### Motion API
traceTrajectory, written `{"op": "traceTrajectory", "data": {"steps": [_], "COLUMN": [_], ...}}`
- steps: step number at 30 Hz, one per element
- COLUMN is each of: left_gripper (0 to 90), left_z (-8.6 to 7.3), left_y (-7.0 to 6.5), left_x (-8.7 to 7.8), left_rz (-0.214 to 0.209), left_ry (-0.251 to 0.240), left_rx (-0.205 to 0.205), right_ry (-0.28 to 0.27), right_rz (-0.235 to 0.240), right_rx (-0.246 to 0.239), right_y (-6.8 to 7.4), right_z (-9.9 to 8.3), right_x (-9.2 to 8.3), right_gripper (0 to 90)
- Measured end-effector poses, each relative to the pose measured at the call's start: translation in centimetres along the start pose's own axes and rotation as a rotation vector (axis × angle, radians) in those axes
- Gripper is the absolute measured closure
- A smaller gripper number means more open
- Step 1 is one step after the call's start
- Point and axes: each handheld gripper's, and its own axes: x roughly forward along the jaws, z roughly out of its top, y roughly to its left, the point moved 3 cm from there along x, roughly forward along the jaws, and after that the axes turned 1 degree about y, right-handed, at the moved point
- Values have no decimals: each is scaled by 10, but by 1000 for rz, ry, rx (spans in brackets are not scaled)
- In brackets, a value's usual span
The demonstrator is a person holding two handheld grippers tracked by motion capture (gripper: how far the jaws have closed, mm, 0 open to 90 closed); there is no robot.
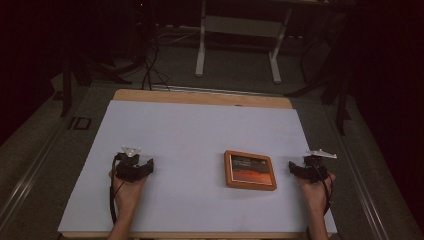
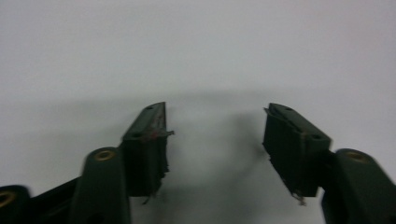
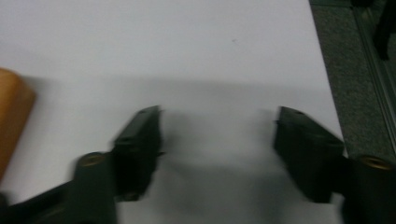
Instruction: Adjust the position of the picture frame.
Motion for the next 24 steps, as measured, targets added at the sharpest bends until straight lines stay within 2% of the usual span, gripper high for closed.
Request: {"op": "traceTrajectory", "data": {"steps": [3, 5, 10, 11, 14, 15, 18, 21, 24], "left_gripper": [429, 429, 431, 436, 443, 448, 451, 452, 451], "left_z": [2, 2, 1, 2, 1, 1, 1, 1, 1], "left_y": [-3, -6, -11, -11, -11, -11, -9, -8, -7], "left_x": [-4, -4, -6, -7, -9, -10, -12, -12, -12], "left_rz": [-28, -48, -66, -69, -66, -61, -63, -57, -51], "left_ry": [-25, -30, -40, -42, -51, -54, -62, -65, -63], "left_rx": [5, 6, 11, 11, 20, 25, 29, 17, 13], "right_ry": [-29, -57, -119, -131, -138, -133, -99, -70, -60], "right_rz": [47, 80, 164, 187, 206, 203, 224, 232, 259], "right_rx": [-20, -45, -106, -122, -166, -175, -217, -266, -282], "right_y": [4, 9, 25, 29, 35, 37, 40, 42, 43], "right_z": [1, 3, 6, 6, 4, 3, -3, -12, -17], "right_x": [-5, -10, -24, -26, -28, -29, -31, -34, -36], "right_gripper": [484, 516, 639, 692, 873, 900, 900, 900, 900]}}
